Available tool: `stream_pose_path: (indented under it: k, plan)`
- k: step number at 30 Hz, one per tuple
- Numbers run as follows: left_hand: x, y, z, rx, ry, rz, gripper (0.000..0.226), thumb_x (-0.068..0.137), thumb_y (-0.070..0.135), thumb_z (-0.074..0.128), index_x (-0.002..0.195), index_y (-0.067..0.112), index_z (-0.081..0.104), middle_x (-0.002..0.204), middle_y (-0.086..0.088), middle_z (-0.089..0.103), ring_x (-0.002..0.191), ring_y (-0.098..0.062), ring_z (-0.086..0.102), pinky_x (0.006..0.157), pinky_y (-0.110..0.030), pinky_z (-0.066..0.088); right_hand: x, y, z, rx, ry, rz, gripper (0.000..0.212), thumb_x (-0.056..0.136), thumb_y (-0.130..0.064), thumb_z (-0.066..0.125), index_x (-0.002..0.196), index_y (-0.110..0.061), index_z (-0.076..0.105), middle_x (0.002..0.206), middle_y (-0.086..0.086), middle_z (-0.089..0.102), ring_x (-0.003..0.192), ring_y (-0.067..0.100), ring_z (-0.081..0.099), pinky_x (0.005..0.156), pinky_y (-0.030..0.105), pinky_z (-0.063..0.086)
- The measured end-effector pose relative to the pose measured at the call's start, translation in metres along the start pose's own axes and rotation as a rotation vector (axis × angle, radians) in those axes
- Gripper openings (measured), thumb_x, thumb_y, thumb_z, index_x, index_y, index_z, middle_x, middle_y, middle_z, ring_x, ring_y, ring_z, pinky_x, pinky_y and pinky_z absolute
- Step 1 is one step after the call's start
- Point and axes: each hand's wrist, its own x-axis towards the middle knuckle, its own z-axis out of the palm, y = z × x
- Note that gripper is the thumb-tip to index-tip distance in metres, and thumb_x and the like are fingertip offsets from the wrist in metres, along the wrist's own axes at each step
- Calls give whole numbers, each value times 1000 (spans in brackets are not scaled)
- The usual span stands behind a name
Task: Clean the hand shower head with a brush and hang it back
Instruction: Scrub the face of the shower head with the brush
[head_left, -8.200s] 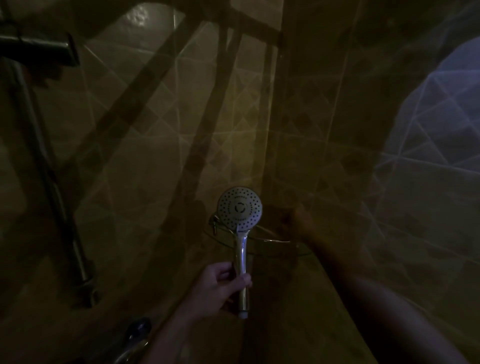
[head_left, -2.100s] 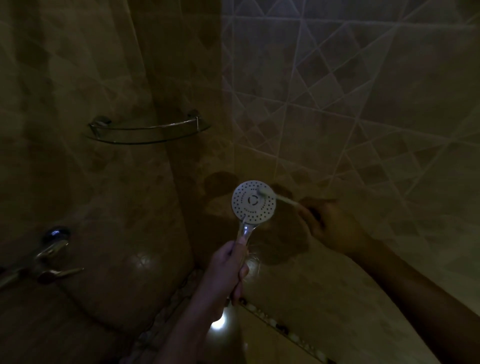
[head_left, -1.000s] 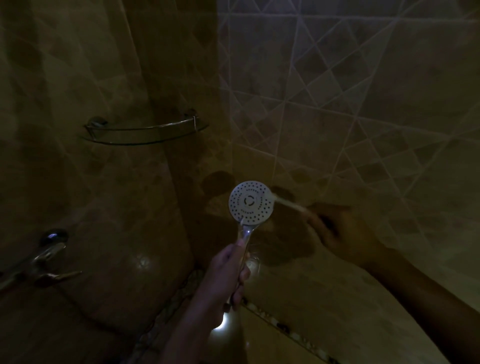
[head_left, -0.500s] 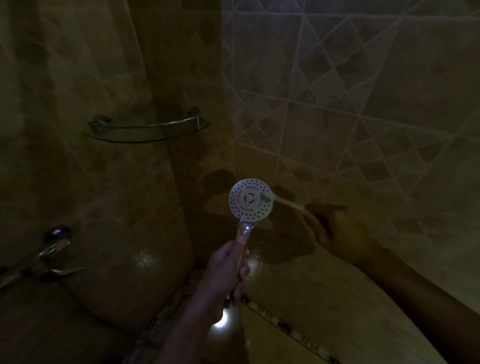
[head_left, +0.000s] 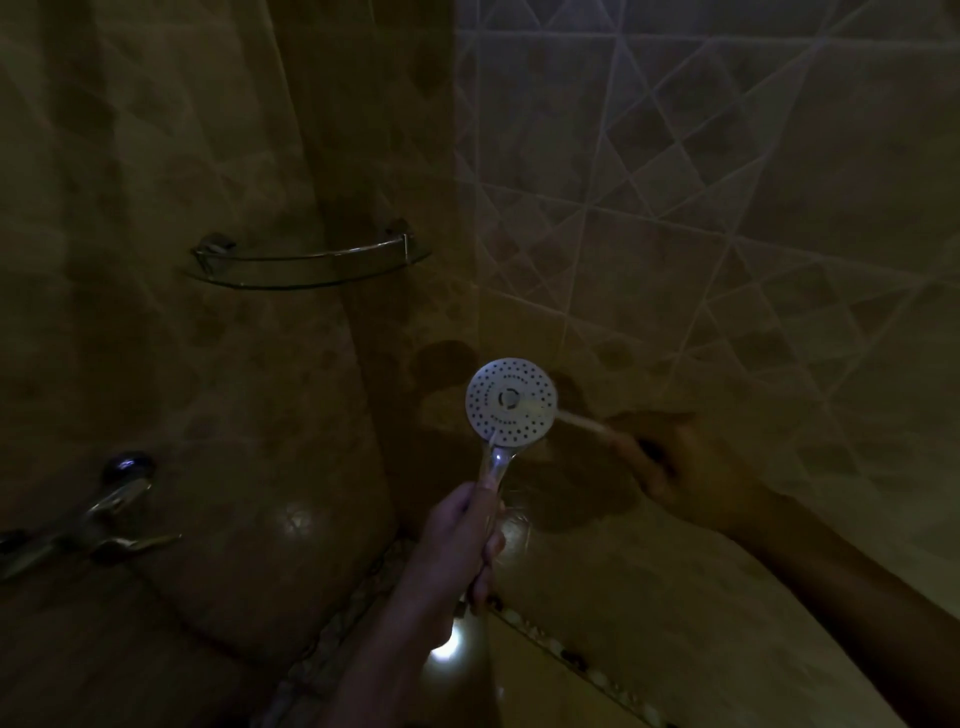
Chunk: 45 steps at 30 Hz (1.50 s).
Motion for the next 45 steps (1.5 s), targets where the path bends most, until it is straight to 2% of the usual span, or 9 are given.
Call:
stream_pose_path:
  k: [7,12,17,22,26,31,36,40,45]
  plan:
    - [3,0,1,13,14,10,43,101,47,44,93,5,53,56,3,45,31,-10,32,33,-15,22,11,6,1,-56,140,114,35,103,-40,45,97,-22,75,76,-4,72,63,11,66,59,35,54]
    - [3,-4,1,4,-2,35,39,100,49,44,87,15,56,56,3,47,30,-12,33,34,-14,23,6,0,6,-11,-135,-109,48,102,-49,40,87,-17,73,69,-5,68,57,5,61,56,28,49]
    - [7,-4,-1,14,20,28,38,100,48,45,86,14,55,56,2,45,30,-11,31,34,-16,23,16,7,8,-83,116,33,43,103,-47,39,94,-21,72,75,-4,71,61,8,64,58,35,53]
    - [5,-2,-3,34,13,36,44,101,48,44,87,6,52,55,2,46,30,-12,33,34,-16,24,11,4,11,-81,-129,-148,46,102,-47,39,87,-19,72,66,-5,65,54,7,59,53,33,49]
    - [6,0,-2,64,27,54,43,101,47,43,90,6,54,53,3,46,29,-11,33,33,-15,22,20,10,5,-61,115,31,36,104,-41,44,96,-22,73,76,-4,72,61,7,65,59,32,54]
    - [6,1,-1,64,12,49,42,102,45,44,91,6,55,53,3,47,32,-12,33,35,-17,23,16,-5,11,-25,-164,-154,43,101,-44,42,85,-18,73,70,-4,69,56,7,62,55,29,50]
    - [5,1,-3,60,10,30,43,103,43,43,97,1,54,54,3,46,32,-12,33,35,-18,24,29,9,3,-47,129,33,35,104,-38,45,102,-20,74,81,-5,74,66,7,68,61,31,56]
    - [3,0,-3,59,1,40,46,102,43,42,97,-1,52,54,1,46,30,-11,33,35,-16,23,18,0,11,-41,-183,-128,46,101,-51,38,93,-22,73,67,-8,66,56,2,60,55,22,49]
    - [5,-2,-2,62,15,39,42,102,45,42,93,5,53,54,3,47,30,-13,33,38,-20,23,30,6,5,-13,81,69,38,103,-48,40,104,-28,72,83,-9,73,69,4,68,63,32,57]
